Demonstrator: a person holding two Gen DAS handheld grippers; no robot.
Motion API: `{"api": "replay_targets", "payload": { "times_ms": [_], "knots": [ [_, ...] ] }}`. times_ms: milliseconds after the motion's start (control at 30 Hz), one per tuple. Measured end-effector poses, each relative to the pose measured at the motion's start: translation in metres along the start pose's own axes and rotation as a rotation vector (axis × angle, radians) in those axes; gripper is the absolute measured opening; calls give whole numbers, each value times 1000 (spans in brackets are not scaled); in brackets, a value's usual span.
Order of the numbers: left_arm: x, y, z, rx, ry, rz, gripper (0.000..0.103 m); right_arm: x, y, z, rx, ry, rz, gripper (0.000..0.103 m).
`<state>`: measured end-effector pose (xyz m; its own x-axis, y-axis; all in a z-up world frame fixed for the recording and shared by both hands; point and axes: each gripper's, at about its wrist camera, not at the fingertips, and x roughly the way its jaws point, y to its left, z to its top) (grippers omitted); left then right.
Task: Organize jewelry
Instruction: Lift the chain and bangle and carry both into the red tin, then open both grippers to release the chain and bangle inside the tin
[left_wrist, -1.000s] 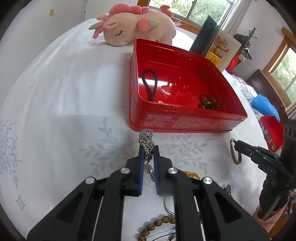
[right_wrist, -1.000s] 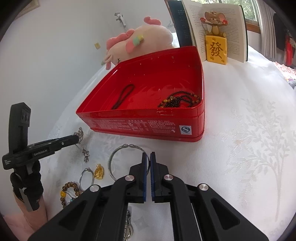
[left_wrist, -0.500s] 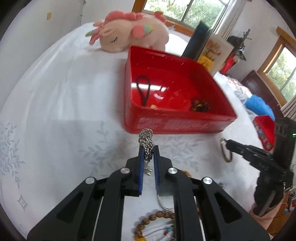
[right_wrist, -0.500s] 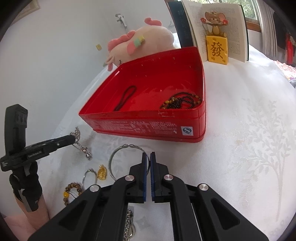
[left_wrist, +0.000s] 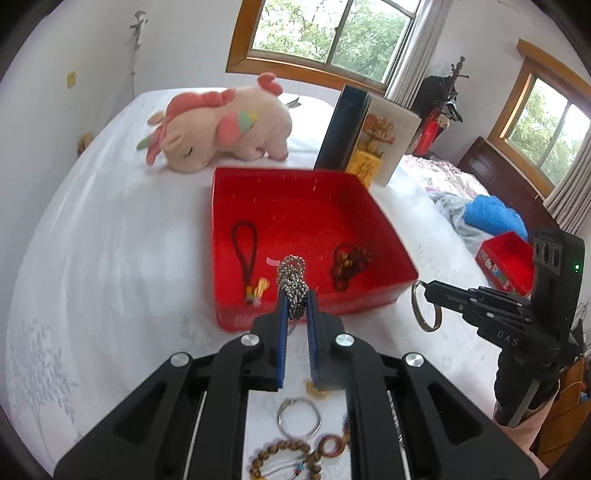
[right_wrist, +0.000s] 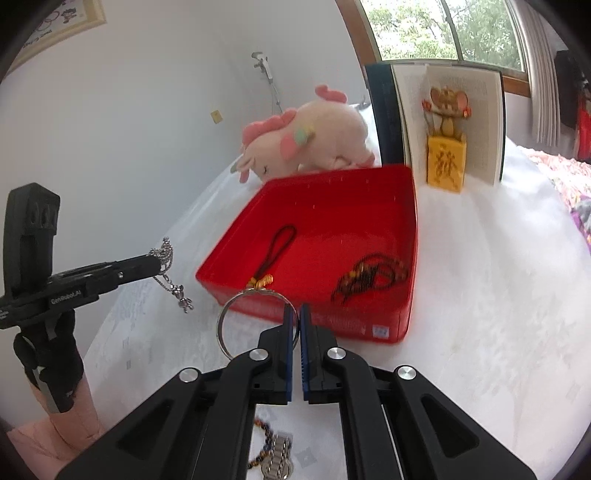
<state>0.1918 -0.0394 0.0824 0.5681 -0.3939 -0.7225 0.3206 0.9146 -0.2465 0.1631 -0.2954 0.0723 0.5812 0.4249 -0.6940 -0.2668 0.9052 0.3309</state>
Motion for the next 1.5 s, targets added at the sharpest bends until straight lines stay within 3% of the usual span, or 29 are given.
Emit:
{"api": "replay_targets", "payload": {
  "times_ms": [333, 500, 800, 1233, 1300, 1367, 1433, 1500],
  "knots": [
    [12, -8, 62, -31, -108, -55, 8, 31, -2, 68, 4, -6, -71, 3],
    [52, -2, 71, -50, -62, -58, 8, 67, -12, 82, 33, 30, -110, 3],
    [140, 24, 71, -96, 100, 32, 8, 137, -40, 80, 52, 148, -223, 3],
    [163, 25, 62, -85, 162, 39, 10, 160, -44, 70, 50, 201, -249, 4],
    [161, 25, 62, -86, 154, 43, 10, 161, -43, 70, 55, 203, -244, 8],
    [158, 25, 63, -87, 148, 38, 15, 161, -43, 72, 56, 194, -247, 9],
    [155, 25, 63, -92, 141, 34, 28, 159, -43, 73, 57, 189, -247, 9],
    [153, 23, 63, -84, 131, 43, 32, 155, -42, 72, 57, 185, -244, 10]
  ]
}}
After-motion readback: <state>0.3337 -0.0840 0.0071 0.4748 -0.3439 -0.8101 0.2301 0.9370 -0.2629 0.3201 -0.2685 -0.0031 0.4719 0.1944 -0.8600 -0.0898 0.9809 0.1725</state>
